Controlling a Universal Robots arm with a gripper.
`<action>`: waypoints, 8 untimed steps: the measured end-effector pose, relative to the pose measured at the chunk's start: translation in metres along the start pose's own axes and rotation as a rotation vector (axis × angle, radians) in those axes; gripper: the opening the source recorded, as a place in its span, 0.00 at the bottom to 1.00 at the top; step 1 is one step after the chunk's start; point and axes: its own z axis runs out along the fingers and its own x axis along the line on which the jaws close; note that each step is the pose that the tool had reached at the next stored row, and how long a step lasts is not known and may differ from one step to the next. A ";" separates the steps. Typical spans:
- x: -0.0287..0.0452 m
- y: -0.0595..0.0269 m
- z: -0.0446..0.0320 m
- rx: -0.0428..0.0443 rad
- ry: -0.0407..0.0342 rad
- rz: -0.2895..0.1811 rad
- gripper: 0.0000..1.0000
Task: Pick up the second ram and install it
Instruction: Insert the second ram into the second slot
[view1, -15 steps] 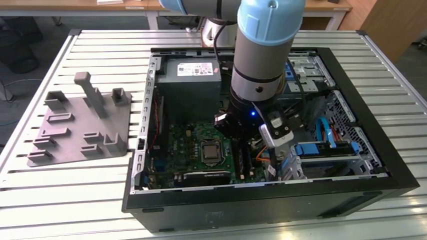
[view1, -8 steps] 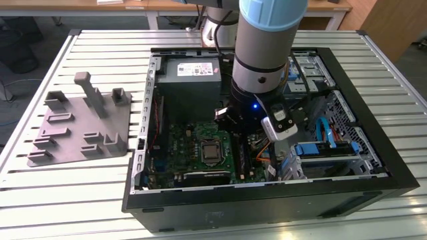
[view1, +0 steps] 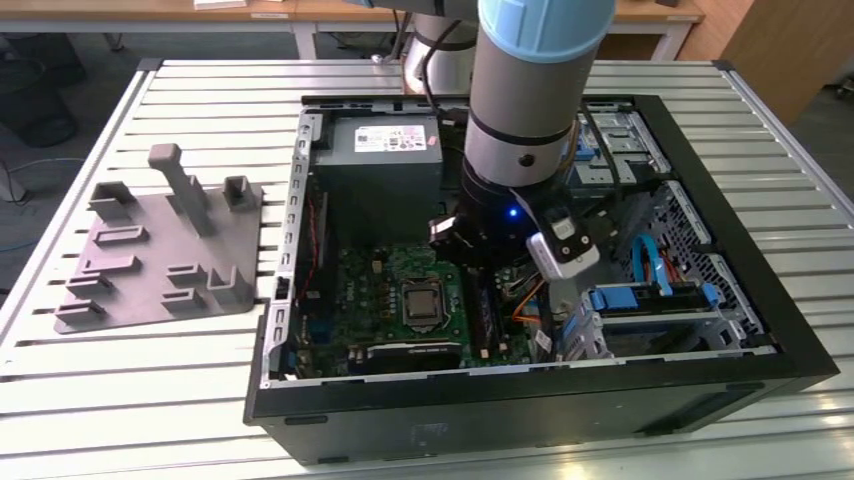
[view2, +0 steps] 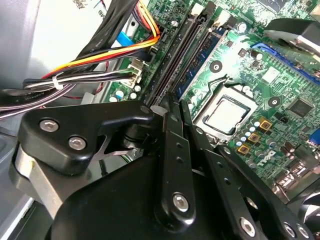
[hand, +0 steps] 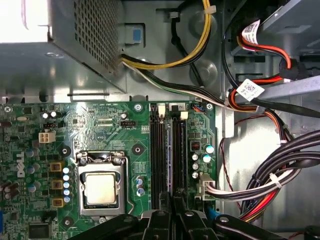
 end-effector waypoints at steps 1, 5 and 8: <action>0.0005 0.0000 0.0001 0.0002 0.0001 0.000 0.13; 0.0013 0.0000 0.0011 -0.0001 -0.0001 -0.007 0.13; 0.0015 0.0000 0.0019 -0.0001 -0.0003 -0.018 0.13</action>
